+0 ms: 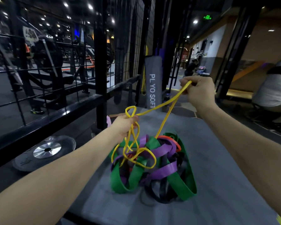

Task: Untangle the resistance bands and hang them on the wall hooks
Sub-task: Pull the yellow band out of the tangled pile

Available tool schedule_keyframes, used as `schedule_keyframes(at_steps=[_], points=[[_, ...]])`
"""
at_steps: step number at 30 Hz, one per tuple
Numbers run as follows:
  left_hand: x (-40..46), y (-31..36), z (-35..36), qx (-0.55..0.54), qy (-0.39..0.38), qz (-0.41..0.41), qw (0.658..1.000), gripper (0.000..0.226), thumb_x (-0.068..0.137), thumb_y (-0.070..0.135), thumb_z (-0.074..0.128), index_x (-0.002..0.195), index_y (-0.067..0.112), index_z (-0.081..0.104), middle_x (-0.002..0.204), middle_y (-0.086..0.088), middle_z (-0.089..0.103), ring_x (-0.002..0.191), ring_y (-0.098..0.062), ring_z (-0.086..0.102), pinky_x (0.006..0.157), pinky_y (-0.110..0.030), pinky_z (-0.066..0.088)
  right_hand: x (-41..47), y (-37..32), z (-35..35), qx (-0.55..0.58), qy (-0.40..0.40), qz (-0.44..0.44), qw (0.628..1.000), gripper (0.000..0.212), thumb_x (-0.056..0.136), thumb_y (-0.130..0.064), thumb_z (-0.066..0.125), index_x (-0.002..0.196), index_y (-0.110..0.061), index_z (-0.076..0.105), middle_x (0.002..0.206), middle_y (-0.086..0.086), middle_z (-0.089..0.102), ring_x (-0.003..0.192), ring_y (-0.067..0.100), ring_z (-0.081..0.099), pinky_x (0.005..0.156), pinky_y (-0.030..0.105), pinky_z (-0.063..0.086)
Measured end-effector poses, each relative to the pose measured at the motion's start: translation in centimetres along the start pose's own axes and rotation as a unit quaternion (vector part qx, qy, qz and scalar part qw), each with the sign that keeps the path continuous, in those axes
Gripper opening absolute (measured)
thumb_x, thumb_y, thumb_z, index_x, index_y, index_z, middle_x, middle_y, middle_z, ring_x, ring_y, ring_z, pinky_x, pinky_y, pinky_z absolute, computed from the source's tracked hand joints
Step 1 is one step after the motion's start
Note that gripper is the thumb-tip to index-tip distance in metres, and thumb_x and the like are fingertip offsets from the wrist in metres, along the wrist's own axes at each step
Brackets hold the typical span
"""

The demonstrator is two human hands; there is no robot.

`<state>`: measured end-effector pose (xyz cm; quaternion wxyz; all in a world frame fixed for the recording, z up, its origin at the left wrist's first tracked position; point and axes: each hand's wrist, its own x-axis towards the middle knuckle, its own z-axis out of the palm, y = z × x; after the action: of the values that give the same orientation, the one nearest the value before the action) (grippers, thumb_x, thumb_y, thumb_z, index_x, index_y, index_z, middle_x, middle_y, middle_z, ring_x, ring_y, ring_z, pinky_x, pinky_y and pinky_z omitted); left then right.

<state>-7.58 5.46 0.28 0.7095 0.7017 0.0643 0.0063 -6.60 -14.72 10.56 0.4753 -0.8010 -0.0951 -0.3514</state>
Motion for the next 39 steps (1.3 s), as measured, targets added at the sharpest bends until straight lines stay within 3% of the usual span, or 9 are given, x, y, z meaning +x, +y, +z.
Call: schedule_keyframes(at_steps=[7,11,20,22,26,30,34,37,39], points=[[0.7,-0.5,0.1,0.255,0.04,0.021,0.966,0.029,0.093,0.033,0.052,0.088,0.006,0.062,0.076,-0.012,0.06,0.084,-0.032,0.061,0.084,-0.043,0.051,1.5,0.0,-2.9,0.067,0.08,0.006,0.995,0.015,0.088,-0.008,0.06,0.098,-0.004,0.071,0.076,-0.001,0.064,0.07,0.015,0.063,0.079,0.035,0.057],[0.2,-0.8,0.6,0.473,0.044,0.013,0.88,0.048,0.095,0.037,0.047,0.125,0.0,0.052,0.123,-0.02,0.059,0.115,-0.033,0.056,0.092,-0.034,0.045,0.7,0.1,-2.3,0.047,0.055,0.008,0.997,0.017,0.089,-0.006,0.059,0.102,-0.002,0.07,0.077,0.006,0.064,0.06,0.007,0.06,0.061,0.014,0.054],[-2.4,2.4,7.0,0.689,-0.001,0.115,0.715,0.092,0.07,0.075,0.056,0.138,0.018,0.035,0.138,-0.012,0.042,0.128,-0.031,0.042,0.095,-0.041,0.04,-0.4,-1.1,-2.9,-0.014,0.004,0.018,1.0,0.014,0.088,-0.012,0.063,0.096,-0.006,0.073,0.077,0.007,0.068,0.07,0.019,0.066,0.071,0.027,0.058],[-2.0,2.6,8.5,0.644,-0.024,0.173,0.745,0.088,0.071,0.074,0.053,0.138,0.019,0.036,0.14,-0.014,0.036,0.131,-0.032,0.036,0.103,-0.039,0.035,-0.4,-1.4,-3.3,-0.02,0.006,0.024,0.999,0.014,0.087,-0.012,0.063,0.093,-0.006,0.074,0.077,0.009,0.069,0.071,0.023,0.068,0.074,0.034,0.059],[-2.6,1.3,10.0,0.195,-0.224,0.101,0.949,0.04,0.1,0.039,0.025,0.109,0.017,0.058,0.112,-0.015,0.065,0.11,-0.023,0.055,0.071,-0.024,0.037,0.2,-0.8,-4.8,-0.022,0.017,0.051,0.998,0.016,0.084,0.001,0.059,0.087,-0.003,0.074,0.072,0.01,0.066,0.054,0.013,0.061,0.068,0.034,0.06],[-4.0,-2.1,8.4,0.145,-0.338,0.086,0.926,0.044,0.1,0.039,0.029,0.098,0.006,0.057,0.07,0.005,0.066,0.07,-0.006,0.061,0.067,-0.014,0.044,1.6,1.0,-7.6,-0.057,0.106,0.129,0.984,0.019,0.081,0.001,0.056,0.083,-0.006,0.074,0.067,0.005,0.062,0.061,0.014,0.059,0.062,0.026,0.052],[-1.6,-7.1,3.4,0.411,-0.266,0.128,0.863,0.015,0.089,0.022,0.059,0.08,0.018,0.048,0.07,0.006,0.046,0.06,-0.003,0.044,0.064,-0.023,0.04,2.5,4.1,-9.4,-0.033,0.168,0.261,0.95,0.016,0.083,-0.004,0.054,0.07,-0.009,0.062,0.072,0.003,0.056,0.072,0.018,0.059,0.06,0.017,0.051],[-0.5,-8.0,0.8,0.393,-0.151,0.13,0.898,0.026,0.095,0.014,0.051,0.071,0.025,0.052,0.071,0.002,0.055,0.063,-0.007,0.053,0.067,-0.028,0.047,1.1,6.1,-8.9,-0.067,0.173,0.304,0.935,0.03,0.077,-0.006,0.067,0.106,0.0,0.067,0.107,0.016,0.067,0.105,0.029,0.063,0.091,0.033,0.053],[-0.7,-5.7,0.6,0.278,-0.092,0.122,0.948,0.028,0.096,0.007,0.046,0.073,0.019,0.054,0.071,-0.004,0.057,0.055,-0.003,0.056,0.055,-0.018,0.045,-0.9,6.9,-7.3,-0.092,0.104,0.283,0.949,0.03,0.083,-0.005,0.061,0.111,0.002,0.065,0.102,0.014,0.071,0.102,0.026,0.065,0.097,0.036,0.048]])
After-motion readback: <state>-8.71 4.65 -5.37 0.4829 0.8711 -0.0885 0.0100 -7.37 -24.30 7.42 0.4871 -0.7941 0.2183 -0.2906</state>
